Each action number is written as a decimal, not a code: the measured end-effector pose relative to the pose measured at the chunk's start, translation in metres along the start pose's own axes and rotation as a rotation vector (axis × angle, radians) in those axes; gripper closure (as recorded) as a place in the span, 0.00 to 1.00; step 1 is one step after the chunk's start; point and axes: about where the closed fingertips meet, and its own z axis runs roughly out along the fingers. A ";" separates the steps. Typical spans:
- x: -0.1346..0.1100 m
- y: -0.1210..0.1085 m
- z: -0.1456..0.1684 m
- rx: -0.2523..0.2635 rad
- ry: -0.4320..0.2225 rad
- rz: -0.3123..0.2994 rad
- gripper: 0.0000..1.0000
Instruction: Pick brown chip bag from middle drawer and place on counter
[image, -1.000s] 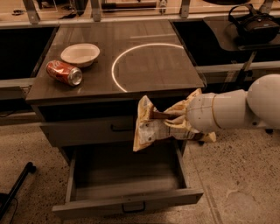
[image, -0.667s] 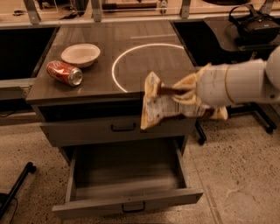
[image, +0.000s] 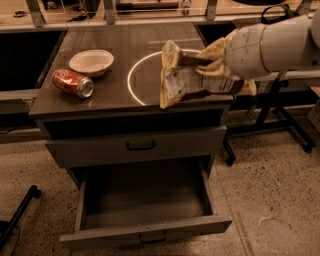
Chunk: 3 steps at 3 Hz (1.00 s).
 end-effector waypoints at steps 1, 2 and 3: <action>0.000 -0.052 0.023 0.059 -0.059 0.009 1.00; 0.000 -0.080 0.057 0.079 -0.101 0.027 1.00; 0.014 -0.096 0.102 0.076 -0.119 0.088 0.98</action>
Offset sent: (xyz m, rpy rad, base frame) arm 0.1300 0.0484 0.0366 0.1716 -0.0581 0.0273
